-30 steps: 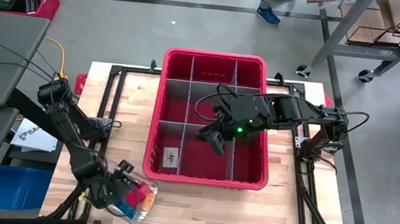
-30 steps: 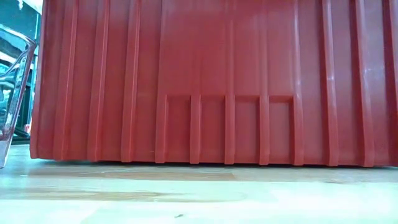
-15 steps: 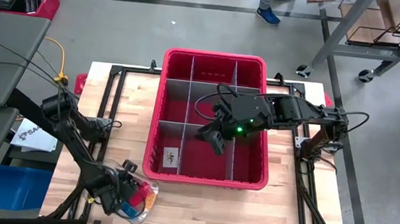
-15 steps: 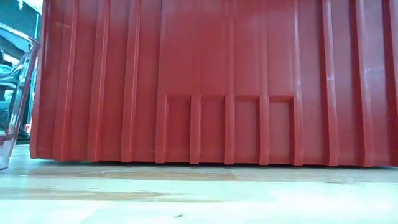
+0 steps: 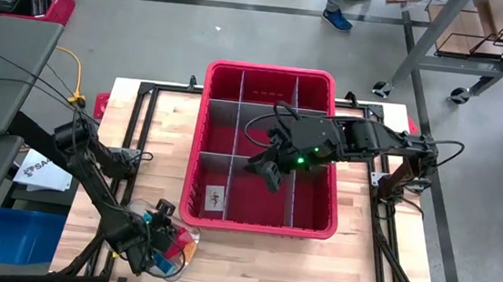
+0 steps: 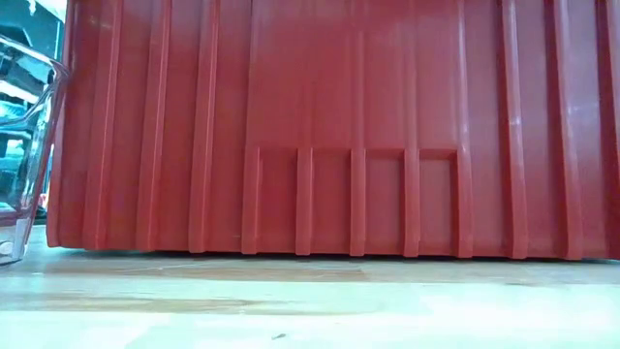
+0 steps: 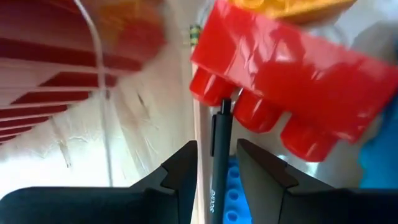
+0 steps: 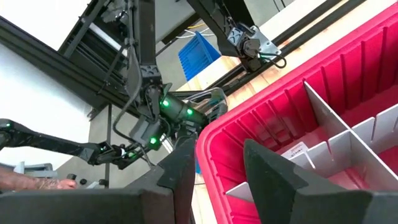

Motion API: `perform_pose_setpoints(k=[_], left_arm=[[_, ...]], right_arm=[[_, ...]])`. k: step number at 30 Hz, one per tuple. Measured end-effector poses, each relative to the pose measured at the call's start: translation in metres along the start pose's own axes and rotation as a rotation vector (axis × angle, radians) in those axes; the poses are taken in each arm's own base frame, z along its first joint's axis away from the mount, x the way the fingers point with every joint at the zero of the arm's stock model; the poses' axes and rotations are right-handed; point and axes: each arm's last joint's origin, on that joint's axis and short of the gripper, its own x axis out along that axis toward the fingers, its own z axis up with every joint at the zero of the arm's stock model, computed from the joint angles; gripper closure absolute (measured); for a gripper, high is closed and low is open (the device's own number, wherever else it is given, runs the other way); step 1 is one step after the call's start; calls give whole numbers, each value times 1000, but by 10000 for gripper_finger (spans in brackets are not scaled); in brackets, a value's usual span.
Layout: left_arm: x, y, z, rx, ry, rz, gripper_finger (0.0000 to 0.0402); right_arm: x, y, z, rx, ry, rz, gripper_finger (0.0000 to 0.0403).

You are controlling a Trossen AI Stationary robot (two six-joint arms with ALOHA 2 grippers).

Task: Sort blocks
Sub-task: Put the black pen into the bin

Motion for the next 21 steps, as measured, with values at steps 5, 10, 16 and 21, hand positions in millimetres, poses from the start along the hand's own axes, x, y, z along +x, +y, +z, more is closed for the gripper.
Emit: perform_pose_setpoints(k=[5, 10, 16, 21], left_arm=[[17, -10, 1, 38, 50, 11, 294], [33, -18, -1, 66, 117, 26, 294], [39, -16, 0, 37, 158, 8, 300], [35, -8, 4, 7, 143, -6, 377]], right_arm=[[0, 0, 0, 0, 0, 0, 274], [0, 0, 0, 0, 1, 1, 274], [0, 0, 0, 8, 1, 2, 274], [0, 0, 0, 7, 2, 3, 274]])
